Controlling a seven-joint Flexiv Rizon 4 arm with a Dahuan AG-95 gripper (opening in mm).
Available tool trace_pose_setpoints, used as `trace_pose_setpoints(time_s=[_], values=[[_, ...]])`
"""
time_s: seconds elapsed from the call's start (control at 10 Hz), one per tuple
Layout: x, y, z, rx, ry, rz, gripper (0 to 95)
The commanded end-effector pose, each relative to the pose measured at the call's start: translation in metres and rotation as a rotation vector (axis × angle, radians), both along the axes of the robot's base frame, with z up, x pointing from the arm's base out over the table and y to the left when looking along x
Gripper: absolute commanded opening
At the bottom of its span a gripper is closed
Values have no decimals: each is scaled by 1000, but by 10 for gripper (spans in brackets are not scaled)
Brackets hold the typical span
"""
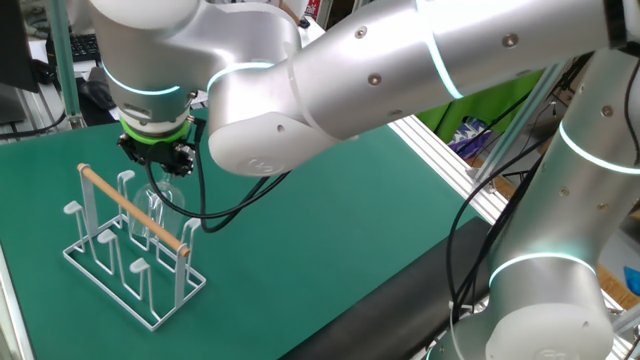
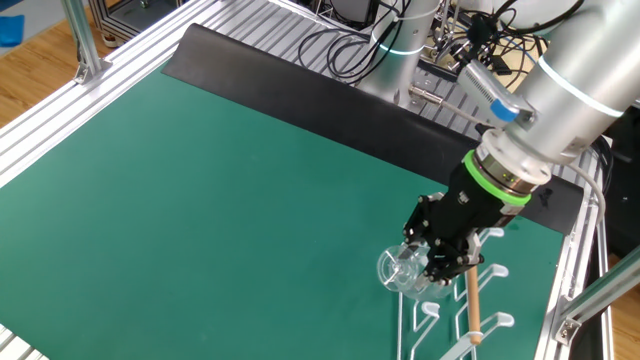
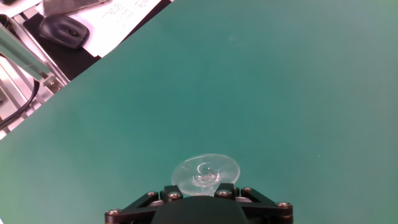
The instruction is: Take the cup off the cup rack
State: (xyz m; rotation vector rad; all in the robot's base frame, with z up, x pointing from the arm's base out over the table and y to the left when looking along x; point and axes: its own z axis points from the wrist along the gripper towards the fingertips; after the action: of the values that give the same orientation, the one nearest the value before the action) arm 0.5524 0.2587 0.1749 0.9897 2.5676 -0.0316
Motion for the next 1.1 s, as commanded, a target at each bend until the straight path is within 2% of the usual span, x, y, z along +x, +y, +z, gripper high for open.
trace_pose_setpoints(time_s=[0.1,0.6,0.7,1.0,1.1], values=[[2,-2,-3,-3,-3,11,380],[6,-3,-10,-6,-5,15,380],[6,-2,-13,-7,-6,17,190],[7,-2,-16,-14,-5,28,190],[7,-2,-16,-16,-5,32,0]])
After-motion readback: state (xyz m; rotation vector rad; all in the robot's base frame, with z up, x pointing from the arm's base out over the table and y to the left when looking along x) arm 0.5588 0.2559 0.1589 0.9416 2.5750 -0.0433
